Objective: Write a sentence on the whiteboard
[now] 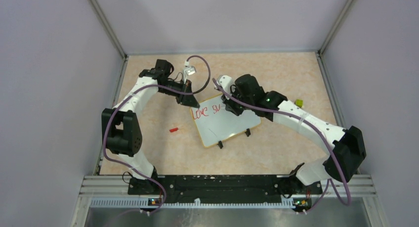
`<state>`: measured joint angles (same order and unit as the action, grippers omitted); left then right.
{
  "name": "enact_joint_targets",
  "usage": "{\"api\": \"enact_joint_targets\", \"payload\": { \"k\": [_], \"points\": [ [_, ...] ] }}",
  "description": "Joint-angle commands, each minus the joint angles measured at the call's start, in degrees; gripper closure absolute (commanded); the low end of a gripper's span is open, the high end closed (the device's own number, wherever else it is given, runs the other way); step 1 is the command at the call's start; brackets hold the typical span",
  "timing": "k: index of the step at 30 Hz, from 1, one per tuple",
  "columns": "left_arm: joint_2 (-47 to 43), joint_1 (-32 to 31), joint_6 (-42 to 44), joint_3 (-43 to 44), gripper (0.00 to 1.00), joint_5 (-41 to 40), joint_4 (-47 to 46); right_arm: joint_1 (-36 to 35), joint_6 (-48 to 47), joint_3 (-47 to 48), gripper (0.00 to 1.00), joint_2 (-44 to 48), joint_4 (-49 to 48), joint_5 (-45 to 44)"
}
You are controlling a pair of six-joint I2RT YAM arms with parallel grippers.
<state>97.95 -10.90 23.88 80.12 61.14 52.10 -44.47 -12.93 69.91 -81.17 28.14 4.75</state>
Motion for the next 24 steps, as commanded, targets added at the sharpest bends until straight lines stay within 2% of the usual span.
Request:
{"api": "enact_joint_targets", "payload": {
  "k": [1,13,24],
  "points": [
    [-0.8,-1.1,0.2,-1.0,1.0,-2.0,0.6,0.1,-0.2,-1.3,1.0,0.9,-0.8,-0.3],
    [-0.7,-1.1,0.6,-1.0,1.0,-2.1,0.7,0.1,-1.3,0.5,1.0,1.9,1.8,-0.3],
    [1.1,-1.1,2.9,1.7,1.0,-3.0,3.1,0.8,-1.4,4.6,1.0,4.4,6.5,8.3]
  ]
}}
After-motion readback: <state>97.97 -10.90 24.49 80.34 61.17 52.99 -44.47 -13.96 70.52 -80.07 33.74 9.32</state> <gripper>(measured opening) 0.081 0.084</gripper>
